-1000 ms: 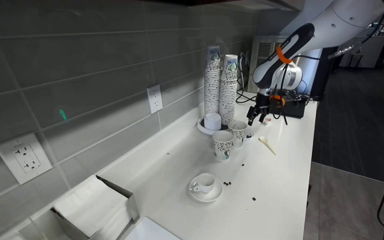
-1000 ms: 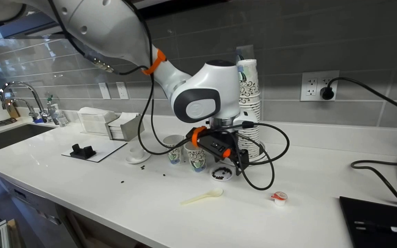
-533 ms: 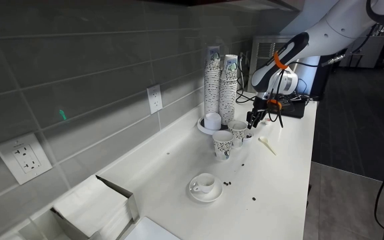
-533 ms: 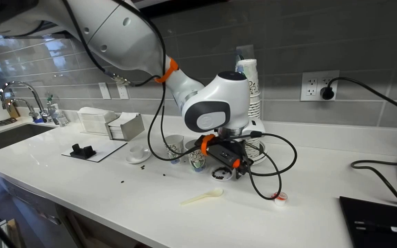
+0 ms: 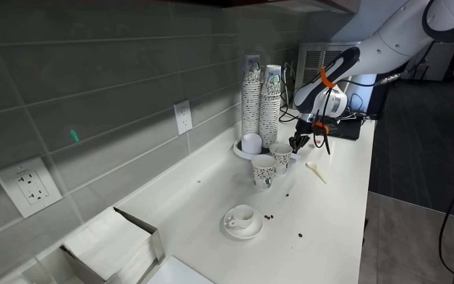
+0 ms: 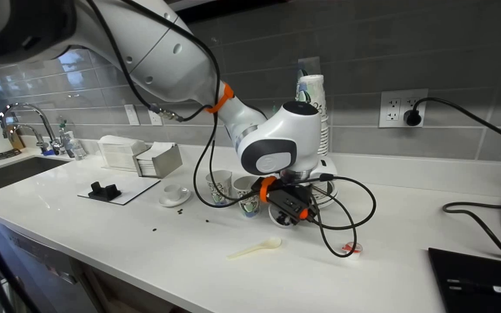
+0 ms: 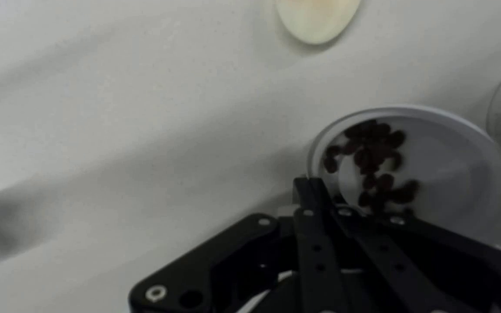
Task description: Lift the coffee lid and pour some of its contents into the tea cup
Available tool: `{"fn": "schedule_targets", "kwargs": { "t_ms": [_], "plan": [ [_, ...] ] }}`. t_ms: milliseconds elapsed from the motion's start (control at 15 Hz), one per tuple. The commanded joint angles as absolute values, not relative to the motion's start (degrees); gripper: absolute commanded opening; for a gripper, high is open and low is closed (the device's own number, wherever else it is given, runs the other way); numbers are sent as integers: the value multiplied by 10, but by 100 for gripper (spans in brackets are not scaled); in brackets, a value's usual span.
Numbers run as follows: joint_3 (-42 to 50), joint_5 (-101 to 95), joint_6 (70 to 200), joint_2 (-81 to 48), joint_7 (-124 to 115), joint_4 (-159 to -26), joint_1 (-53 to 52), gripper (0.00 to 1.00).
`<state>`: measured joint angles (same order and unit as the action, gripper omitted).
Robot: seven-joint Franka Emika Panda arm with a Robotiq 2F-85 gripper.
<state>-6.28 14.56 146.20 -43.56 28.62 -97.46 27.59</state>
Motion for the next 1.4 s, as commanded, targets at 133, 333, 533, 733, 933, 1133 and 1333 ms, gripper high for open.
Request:
{"fn": "schedule_targets", "kwargs": {
  "t_ms": [133,333,533,733,933,1133,1333],
  "plan": [
    [-80,159,1438,-454,313,-944,292,21],
    [-78,157,1433,-449,312,-947,291,19],
    [-78,156,1430,-445,312,-950,289,21],
    [-79,155,1431,-437,312,-955,286,23],
    [-86,158,1430,-434,321,-956,289,26],
    [-88,158,1422,-442,323,-948,288,27],
    [-89,161,1413,-448,327,-943,290,24]
  ]
}}
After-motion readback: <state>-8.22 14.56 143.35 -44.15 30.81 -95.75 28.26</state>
